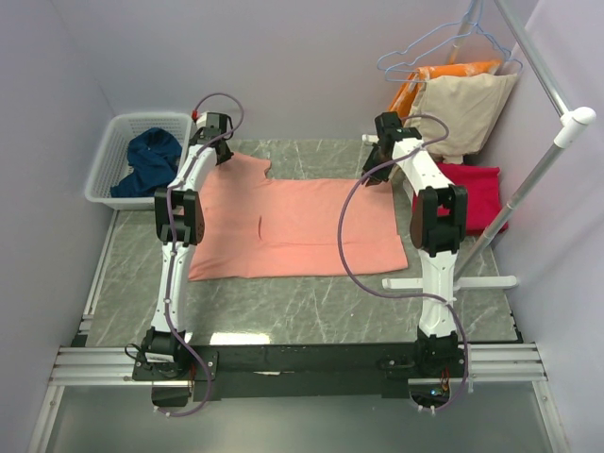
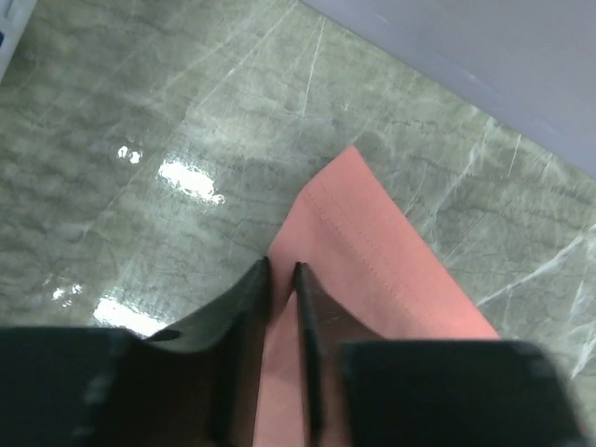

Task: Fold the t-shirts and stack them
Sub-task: Fold the tshirt

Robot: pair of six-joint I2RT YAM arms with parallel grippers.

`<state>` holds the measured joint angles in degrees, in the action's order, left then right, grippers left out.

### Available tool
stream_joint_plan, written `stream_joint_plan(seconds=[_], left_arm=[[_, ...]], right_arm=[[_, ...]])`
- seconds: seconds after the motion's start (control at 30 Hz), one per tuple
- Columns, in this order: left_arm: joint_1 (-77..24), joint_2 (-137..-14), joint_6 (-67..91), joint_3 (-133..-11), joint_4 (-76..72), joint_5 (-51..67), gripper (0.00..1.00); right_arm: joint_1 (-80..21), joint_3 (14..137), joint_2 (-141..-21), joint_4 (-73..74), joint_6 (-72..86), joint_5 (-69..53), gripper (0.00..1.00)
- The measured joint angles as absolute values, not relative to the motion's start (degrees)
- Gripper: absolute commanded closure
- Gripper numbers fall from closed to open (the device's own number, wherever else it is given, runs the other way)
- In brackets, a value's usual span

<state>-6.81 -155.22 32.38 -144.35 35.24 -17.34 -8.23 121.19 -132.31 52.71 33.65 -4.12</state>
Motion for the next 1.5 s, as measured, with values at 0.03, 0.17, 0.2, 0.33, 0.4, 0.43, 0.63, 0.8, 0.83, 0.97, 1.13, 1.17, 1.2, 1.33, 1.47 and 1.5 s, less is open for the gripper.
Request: stream_joint_plan(seconds=[0.03, 0.17, 0.2, 0.33, 0.4, 0.43, 0.63, 0.8, 0.83, 0.97, 1.13, 1.17, 1.2, 1.33, 1.47, 1.5], left_arm=[[-6.83, -155.22, 32.14, -144.35, 35.33, -17.34, 0.87], [-6.81, -155.22, 32.1, -144.35, 35.44, -17.47, 0.93], [-6.83, -155.22, 32.08, -144.33, 35.42, -17.5, 0.94], [-6.83, -155.2, 31.86, -143.98, 34.98, -17.85, 0.99], [-6.83, -155.0, 31.46, -143.57, 34.61, -18.13, 0.99], [-6.85, -154.89, 31.18, -143.31, 34.44, -18.15, 0.99], [-6.85, -153.91, 30.79, -141.64, 34.04, -18.35, 0.99], [-6.83, -152.92, 30.63, -140.0, 33.93, -18.31, 0.99], [-6.83, -152.77, 30.63, -139.85, 34.11, -18.28, 0.99], [-6.83, -152.33, 30.59, -139.33, 34.79, -18.26, 0.99], [-6.83, -151.68, 30.46, -138.61, 35.48, -18.17, 0.99], [-6.83, -151.63, 30.41, -138.5, 35.48, -18.15, 0.99], [-6.83, -151.44, 30.37, -138.23, 35.44, -18.13, 0.99], [-6.83, -151.11, 29.69, -137.8, 35.75, -18.06, 0.99], [-6.83, -150.89, 29.43, -137.69, 36.47, -18.0, 0.99], [-6.83, -150.82, 29.36, -137.67, 36.62, -17.96, 0.99]], right_arm=[[-8.21, 121.19, -132.53, 52.97, 33.76, -4.1, 0.8], [-8.16, 121.19, -133.27, 53.78, 34.28, -3.66, 0.79], [-8.12, 121.19, -133.43, 53.95, 34.52, -3.33, 0.79], [-7.57, 122.41, -134.39, 55.68, 35.59, -0.8, 0.73], [-6.85, 124.79, -135.85, 56.69, 36.12, 1.23, 0.71], [-6.39, 125.93, -136.57, 57.01, 36.21, 2.26, 0.71], [-3.22, 127.96, -138.89, 58.17, 35.99, 7.07, 0.66], [-1.78, 128.79, -140.14, 58.06, 35.09, 8.67, 0.47], [-1.65, 129.78, -140.68, 58.13, 34.83, 8.69, 0.46], [-1.52, 134.26, -143.33, 57.21, 33.5, 8.14, 0.43], [-1.52, 135.04, -144.73, 55.7, 33.08, 6.9, 0.44], [-1.52, 135.04, -144.84, 55.68, 33.1, 6.48, 0.46], [-1.52, 135.15, -145.03, 55.72, 33.12, 6.02, 0.47], [-1.5, 137.19, -146.65, 55.68, 33.26, 3.97, 0.58], [-1.5, 138.63, -148.33, 56.25, 33.36, 2.9, 0.7], [-1.48, 138.85, -148.35, 56.36, 33.36, 2.61, 0.71]])
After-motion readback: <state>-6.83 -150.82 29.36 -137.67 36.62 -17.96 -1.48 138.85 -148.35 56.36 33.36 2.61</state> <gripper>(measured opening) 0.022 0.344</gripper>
